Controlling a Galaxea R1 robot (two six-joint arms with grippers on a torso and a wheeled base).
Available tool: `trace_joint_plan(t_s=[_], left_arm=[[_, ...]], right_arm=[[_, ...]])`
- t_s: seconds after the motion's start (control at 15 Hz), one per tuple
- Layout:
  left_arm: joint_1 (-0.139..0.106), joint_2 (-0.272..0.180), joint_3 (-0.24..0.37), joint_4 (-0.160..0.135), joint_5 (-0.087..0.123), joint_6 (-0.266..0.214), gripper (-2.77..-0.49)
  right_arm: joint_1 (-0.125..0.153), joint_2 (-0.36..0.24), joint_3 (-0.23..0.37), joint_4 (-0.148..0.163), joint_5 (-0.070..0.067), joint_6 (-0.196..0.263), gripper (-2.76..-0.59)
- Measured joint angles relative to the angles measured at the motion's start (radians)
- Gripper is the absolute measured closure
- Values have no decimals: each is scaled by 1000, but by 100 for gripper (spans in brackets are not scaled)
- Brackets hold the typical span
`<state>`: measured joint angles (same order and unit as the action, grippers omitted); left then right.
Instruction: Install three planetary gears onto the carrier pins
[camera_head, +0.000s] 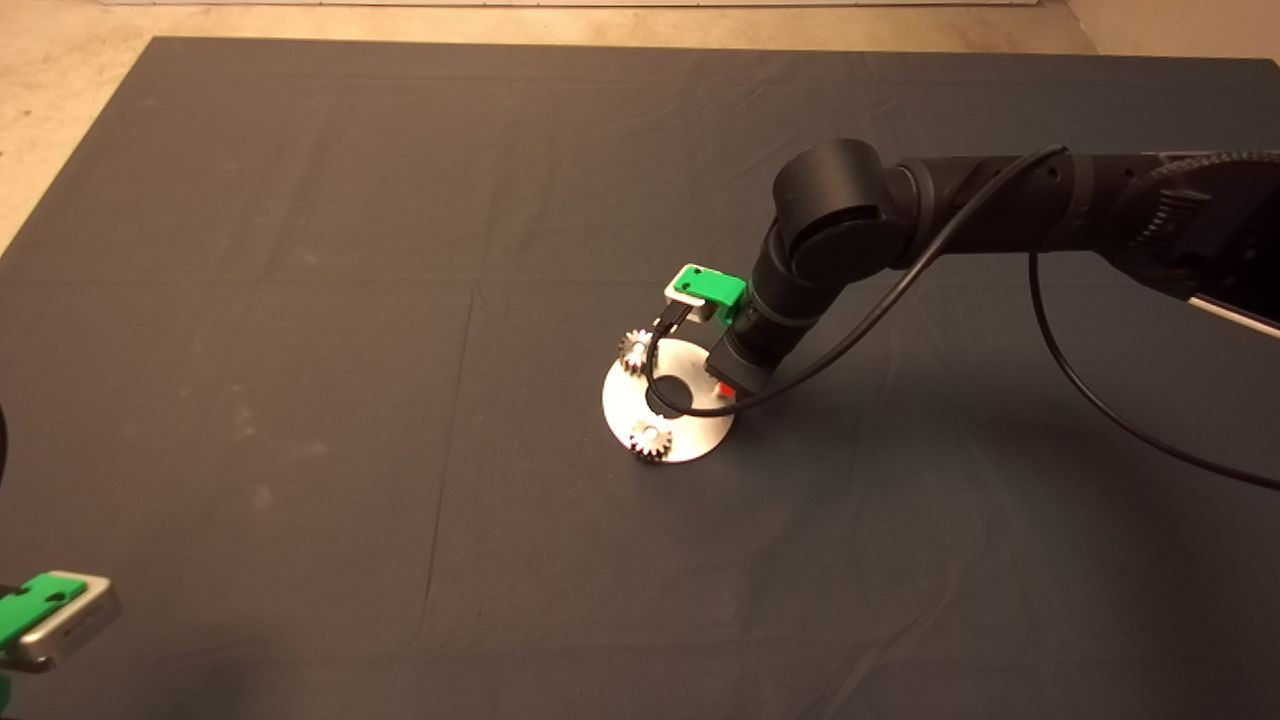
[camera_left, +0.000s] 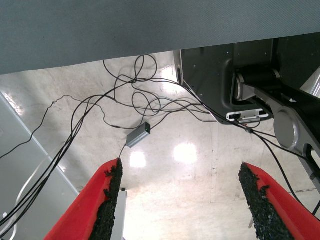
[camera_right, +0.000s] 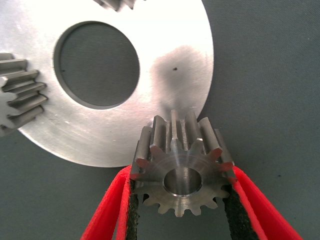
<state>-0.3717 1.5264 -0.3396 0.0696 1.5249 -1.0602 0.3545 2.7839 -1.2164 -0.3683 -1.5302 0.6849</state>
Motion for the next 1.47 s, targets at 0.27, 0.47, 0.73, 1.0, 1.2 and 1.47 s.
trace_joint_plan(t_s=[0.27,0.47,0.73,1.0,1.2,1.47], left_arm=[[0,0,0,0,0,0,-161],[0,0,0,0,0,0,-161],[0,0,0,0,0,0,-161],[0,0,0,0,0,0,-161],[0,0,0,0,0,0,-161],[0,0,0,0,0,0,-161]], right_arm=[[1,11,-17,2,0,-3,-100],[2,12,-19,7,0,-4,-99],[5,20,-24,16,0,-4,-99],[5,20,-30,28,0,-4,-99],[5,22,-30,34,0,-4,-99],[5,23,-30,40,0,-4,-99]])
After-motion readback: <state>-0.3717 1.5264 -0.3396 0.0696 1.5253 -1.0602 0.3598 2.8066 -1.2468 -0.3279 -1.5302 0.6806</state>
